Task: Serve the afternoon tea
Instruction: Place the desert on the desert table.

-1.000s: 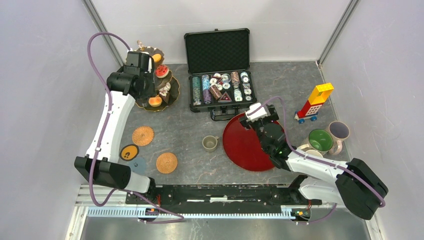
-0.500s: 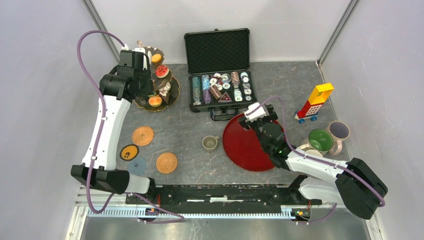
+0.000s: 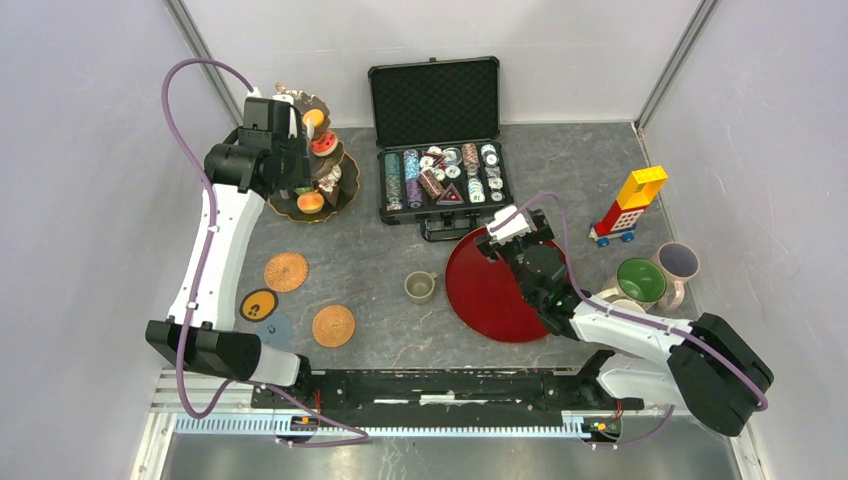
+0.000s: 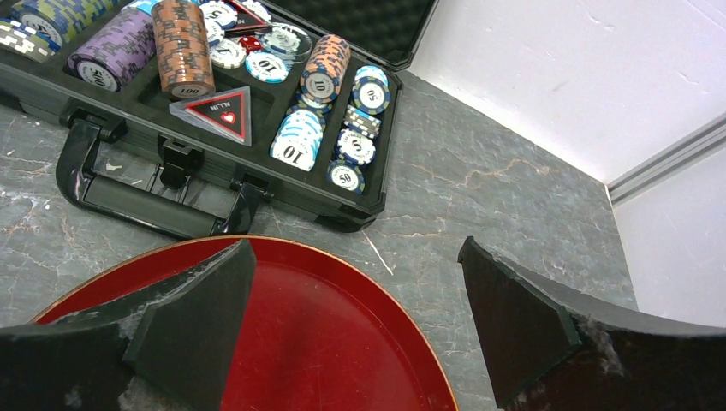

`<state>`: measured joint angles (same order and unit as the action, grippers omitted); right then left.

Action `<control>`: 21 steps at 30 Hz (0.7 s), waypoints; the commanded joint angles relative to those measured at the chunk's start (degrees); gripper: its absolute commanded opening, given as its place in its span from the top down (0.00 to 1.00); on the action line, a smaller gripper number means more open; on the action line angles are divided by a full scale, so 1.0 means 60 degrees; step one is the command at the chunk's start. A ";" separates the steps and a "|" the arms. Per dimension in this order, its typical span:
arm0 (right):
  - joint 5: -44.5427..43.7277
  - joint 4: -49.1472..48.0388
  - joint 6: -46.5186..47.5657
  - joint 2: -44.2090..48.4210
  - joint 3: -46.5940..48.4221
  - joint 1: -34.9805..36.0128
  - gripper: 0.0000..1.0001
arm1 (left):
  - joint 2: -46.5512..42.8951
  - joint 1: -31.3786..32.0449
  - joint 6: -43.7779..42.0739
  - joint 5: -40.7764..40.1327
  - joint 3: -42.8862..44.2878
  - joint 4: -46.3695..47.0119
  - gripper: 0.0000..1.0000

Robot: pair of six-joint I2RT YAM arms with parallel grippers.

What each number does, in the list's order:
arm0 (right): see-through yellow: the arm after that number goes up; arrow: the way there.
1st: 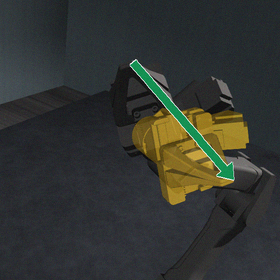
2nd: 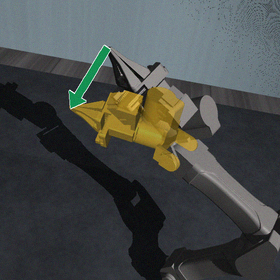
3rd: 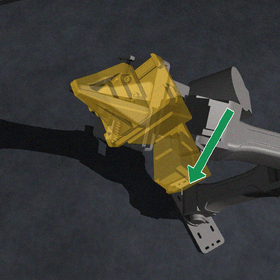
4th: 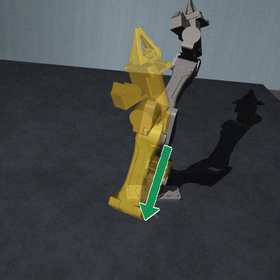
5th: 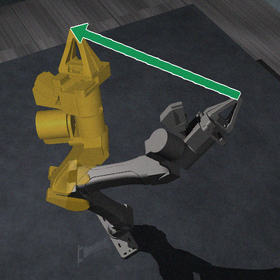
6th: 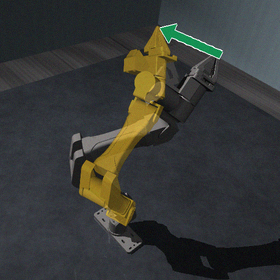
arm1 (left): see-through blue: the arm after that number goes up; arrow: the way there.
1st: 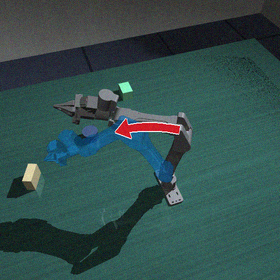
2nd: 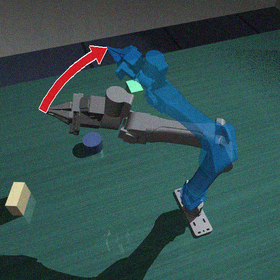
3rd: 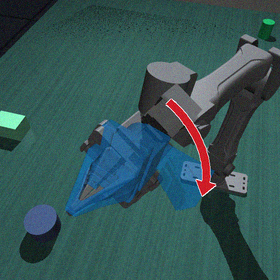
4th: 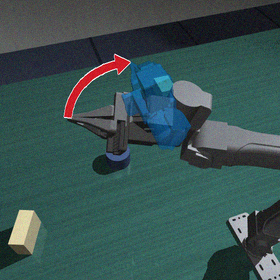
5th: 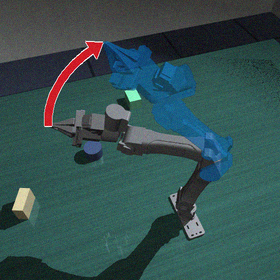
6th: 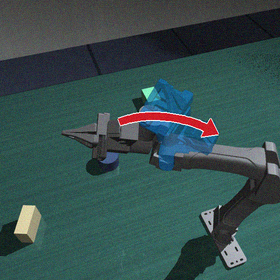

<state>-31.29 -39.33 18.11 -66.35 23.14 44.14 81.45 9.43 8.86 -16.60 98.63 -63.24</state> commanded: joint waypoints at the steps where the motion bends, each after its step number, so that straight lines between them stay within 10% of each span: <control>1: 0.0097 -0.0238 -0.0118 -0.0035 0.0421 0.0026 0.02 | -0.0061 -0.0050 -0.0322 -0.0162 0.0122 0.0477 0.43; 21: 0.0205 -0.0230 -0.0176 -0.0141 0.0484 0.0026 0.02 | -0.1330 -0.0048 -0.0500 0.1904 0.0094 0.0594 0.44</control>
<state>-30.44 -39.33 17.82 -67.16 23.46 44.14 74.72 9.43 8.84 -11.44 98.87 -62.39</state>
